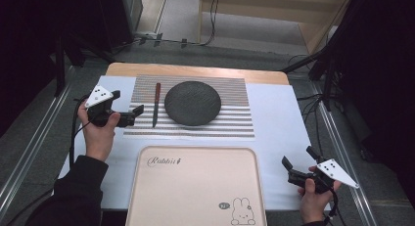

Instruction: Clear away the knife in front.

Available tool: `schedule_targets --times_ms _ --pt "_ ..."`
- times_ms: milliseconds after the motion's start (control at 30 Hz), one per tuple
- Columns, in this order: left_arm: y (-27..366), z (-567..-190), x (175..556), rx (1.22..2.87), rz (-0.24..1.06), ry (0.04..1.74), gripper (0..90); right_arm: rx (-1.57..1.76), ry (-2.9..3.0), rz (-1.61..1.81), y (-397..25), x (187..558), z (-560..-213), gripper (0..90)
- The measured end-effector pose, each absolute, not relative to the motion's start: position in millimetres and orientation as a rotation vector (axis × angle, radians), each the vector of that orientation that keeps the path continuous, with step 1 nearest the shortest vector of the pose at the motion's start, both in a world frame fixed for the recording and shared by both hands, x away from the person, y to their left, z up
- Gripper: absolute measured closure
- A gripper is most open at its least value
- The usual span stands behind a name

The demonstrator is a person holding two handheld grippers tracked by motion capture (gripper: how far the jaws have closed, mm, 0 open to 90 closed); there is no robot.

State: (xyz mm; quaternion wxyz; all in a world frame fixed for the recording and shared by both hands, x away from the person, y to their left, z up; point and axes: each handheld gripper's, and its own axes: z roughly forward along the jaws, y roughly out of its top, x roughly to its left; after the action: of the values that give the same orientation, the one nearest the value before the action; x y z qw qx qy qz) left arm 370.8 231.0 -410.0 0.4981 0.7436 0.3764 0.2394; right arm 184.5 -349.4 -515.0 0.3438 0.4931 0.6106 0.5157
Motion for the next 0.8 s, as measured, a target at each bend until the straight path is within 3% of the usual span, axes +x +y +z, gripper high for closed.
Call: schedule_targets --times_ms 800 --pt "203.8 -420.4 435.6 1.823 0.509 1.018 3.2 1.284 1.587 1.339 -349.6 184.9 -515.3 0.0"
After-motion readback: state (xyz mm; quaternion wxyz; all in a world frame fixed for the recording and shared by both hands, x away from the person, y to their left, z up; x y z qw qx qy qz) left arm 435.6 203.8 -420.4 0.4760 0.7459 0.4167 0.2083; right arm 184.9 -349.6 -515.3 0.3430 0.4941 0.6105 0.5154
